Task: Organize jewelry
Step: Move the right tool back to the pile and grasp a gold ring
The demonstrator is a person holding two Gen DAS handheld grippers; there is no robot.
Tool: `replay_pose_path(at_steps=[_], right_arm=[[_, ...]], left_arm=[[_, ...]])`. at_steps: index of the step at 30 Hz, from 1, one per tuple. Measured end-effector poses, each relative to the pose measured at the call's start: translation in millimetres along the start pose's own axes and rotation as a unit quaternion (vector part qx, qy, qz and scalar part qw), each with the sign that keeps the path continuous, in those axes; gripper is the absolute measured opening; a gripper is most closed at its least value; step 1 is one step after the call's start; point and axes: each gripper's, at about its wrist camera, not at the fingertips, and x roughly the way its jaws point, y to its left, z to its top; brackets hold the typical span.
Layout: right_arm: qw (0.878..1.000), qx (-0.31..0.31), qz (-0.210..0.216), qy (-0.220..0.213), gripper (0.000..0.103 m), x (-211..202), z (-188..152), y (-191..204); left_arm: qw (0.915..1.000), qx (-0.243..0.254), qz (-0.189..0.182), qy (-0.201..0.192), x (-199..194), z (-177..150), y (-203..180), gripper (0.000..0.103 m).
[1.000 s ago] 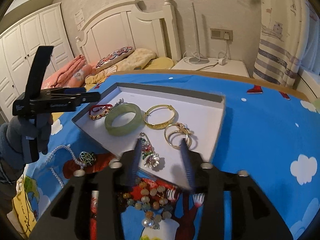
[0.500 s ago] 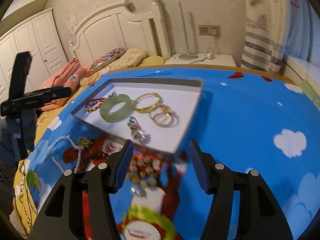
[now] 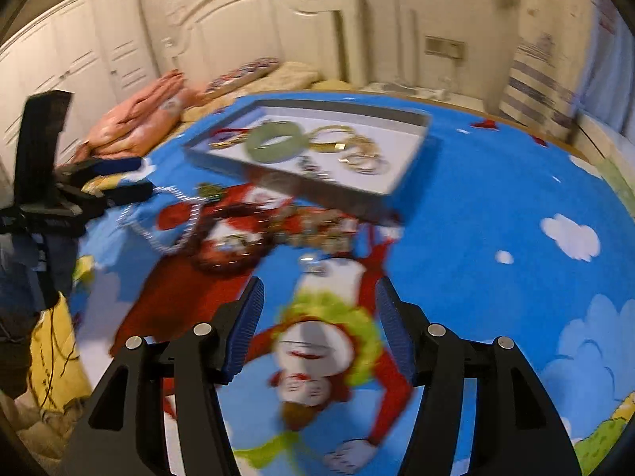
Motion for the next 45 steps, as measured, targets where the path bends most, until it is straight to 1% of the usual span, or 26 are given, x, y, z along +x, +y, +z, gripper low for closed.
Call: replay_pose_path(at_steps=[4, 7, 10, 13, 16, 22, 25, 29, 31, 32, 34, 36, 37, 45], right_arm=[[1.000, 0.006, -0.006, 0.007, 0.057, 10, 5, -2], [1.000, 0.017, 0.025, 0.005, 0.054, 10, 7, -1], [0.999, 0.006, 0.051, 0.009, 0.051, 12, 7, 9], [0.998, -0.003, 0.055, 0.018, 0.049, 17, 7, 19], [0.998, -0.010, 0.063, 0.019, 0.046, 21, 10, 28], [0.996, -0.038, 0.073, 0.017, 0.043, 33, 26, 43], [0.995, -0.053, 0.078, 0.030, 0.041, 45, 32, 46], [0.992, -0.057, 0.098, 0.056, 0.037, 63, 40, 46], [0.990, -0.054, 0.108, 0.067, 0.037, 67, 42, 43], [0.990, -0.058, 0.105, 0.070, 0.034, 68, 42, 44], [0.990, -0.064, 0.100, 0.075, 0.032, 69, 42, 44], [0.990, -0.060, 0.101, 0.078, 0.027, 68, 40, 42], [0.990, -0.060, 0.099, 0.077, 0.024, 67, 39, 42], [0.993, -0.057, 0.091, 0.044, 0.024, 51, 34, 41]], left_arm=[[0.9997, 0.020, -0.007, 0.014, 1, -22, -18, 0.101], [0.9992, 0.035, -0.008, 0.017, -1, -35, -29, 0.101], [0.9990, 0.037, -0.015, 0.022, -1, -45, -34, 0.101], [0.9987, 0.035, -0.019, 0.033, 2, -54, -36, 0.101], [0.9982, 0.043, -0.016, 0.038, 4, -60, -42, 0.101], [0.9979, 0.048, -0.017, 0.039, 7, -62, -49, 0.101], [0.9981, 0.044, -0.019, 0.039, 6, -63, -46, 0.101], [0.9982, 0.040, -0.021, 0.039, 5, -65, -43, 0.101], [0.9983, 0.039, -0.021, 0.039, 5, -65, -43, 0.101], [0.9983, 0.038, -0.022, 0.038, 4, -65, -43, 0.101], [0.9984, 0.037, -0.022, 0.037, 4, -67, -43, 0.101], [0.9984, 0.038, -0.022, 0.035, 4, -67, -43, 0.101], [0.9984, 0.038, -0.022, 0.035, 4, -67, -43, 0.101], [0.9984, 0.039, -0.019, 0.036, 3, -67, -44, 0.101]])
